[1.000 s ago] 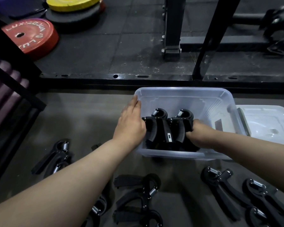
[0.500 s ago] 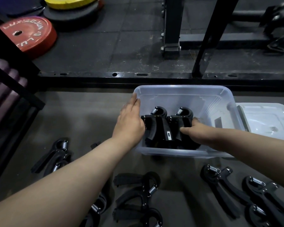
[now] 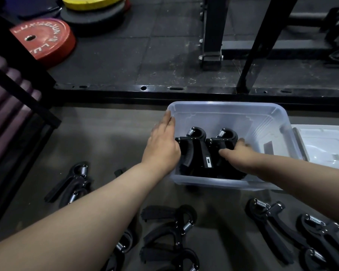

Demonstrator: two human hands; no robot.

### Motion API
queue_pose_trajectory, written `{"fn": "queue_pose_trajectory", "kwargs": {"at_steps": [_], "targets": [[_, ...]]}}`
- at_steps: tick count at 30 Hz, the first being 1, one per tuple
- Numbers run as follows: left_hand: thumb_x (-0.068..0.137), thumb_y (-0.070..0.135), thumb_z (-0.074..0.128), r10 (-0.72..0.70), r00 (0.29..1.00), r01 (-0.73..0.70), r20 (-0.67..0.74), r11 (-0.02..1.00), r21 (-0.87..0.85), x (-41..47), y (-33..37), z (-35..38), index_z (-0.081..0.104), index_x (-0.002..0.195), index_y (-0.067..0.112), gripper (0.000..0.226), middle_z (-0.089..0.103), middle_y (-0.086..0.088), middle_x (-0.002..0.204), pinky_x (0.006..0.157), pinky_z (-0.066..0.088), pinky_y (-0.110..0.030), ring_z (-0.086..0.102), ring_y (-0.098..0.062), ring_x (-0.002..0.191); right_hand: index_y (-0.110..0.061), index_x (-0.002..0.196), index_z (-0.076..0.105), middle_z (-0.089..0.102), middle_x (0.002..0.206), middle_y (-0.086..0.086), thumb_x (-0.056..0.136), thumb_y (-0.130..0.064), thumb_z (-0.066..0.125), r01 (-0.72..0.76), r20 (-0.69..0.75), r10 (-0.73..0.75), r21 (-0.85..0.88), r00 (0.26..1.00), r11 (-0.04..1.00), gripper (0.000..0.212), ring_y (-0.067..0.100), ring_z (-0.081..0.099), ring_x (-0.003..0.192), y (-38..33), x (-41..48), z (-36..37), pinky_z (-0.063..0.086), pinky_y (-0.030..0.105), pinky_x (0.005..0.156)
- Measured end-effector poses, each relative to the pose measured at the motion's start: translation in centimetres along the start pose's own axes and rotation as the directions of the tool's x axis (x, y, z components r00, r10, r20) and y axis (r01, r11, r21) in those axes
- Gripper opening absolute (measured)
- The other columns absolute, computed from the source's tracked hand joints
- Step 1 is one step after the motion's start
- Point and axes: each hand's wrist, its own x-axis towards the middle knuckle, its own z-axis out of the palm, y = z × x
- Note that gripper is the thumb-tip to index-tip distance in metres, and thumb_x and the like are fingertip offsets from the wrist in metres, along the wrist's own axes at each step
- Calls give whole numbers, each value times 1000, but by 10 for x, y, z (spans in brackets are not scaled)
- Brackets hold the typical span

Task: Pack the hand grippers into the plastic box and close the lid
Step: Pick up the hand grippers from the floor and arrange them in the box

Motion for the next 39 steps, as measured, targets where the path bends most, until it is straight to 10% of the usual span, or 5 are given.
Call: {"fn": "queue_pose_trajectory", "kwargs": {"at_steps": [5, 14, 24, 31, 39], "targets": [[92, 7, 34, -2, 999, -6, -44, 983, -183, -1, -7, -1, 21, 154, 18, 65, 10, 6, 163, 120, 6, -24, 9, -11, 149, -16, 155, 6, -2, 163, 7, 96, -47, 43, 323, -117, -352, -207, 929, 923, 77, 27, 2, 150, -39, -19, 5, 8, 40, 120], [103, 13, 34, -77, 997, 77, 11, 952, -295, -17, -39, -11, 20, 153, 7, 53, 13, -8, 163, 121, 4, -23, 9, -13, 150, -5, 151, 27, 19, 160, 14, 97, -15, 46, 779, -58, -802, -207, 594, 592, 59, 24, 18, 148, -118, -48, 56, 12, 27, 119], [103, 30, 35, -302, 950, 308, 77, 947, -92, -61, -140, -20, 22, 154, 13, 55, 12, -2, 163, 117, 1, -24, 7, -14, 150, -4, 148, 33, 9, 162, 11, 96, -27, 39, 609, 11, -727, -554, 687, 567, 57, 33, -16, 148, -156, -37, 92, -3, 45, 121], [87, 21, 44, -606, 786, 587, -121, 794, -159, -93, -228, -36, 50, 136, 7, 51, 48, -12, 143, 114, 30, -38, 40, -29, 136, -3, 147, 34, 13, 162, 10, 98, -26, 36, 591, 7, -725, -584, 689, 556, 54, 33, -16, 147, -155, -36, 92, -3, 41, 120], [81, 44, 62, -785, 612, 791, -97, 611, 36, -118, -292, -65, 33, 147, 20, 77, 32, -6, 155, 116, 23, -46, 28, -30, 142, 3, 134, 50, 32, 153, 21, 79, -42, 8, 613, -2, -786, -624, 618, 484, 83, 41, -1, 148, -150, -24, 97, -1, 48, 121]]}}
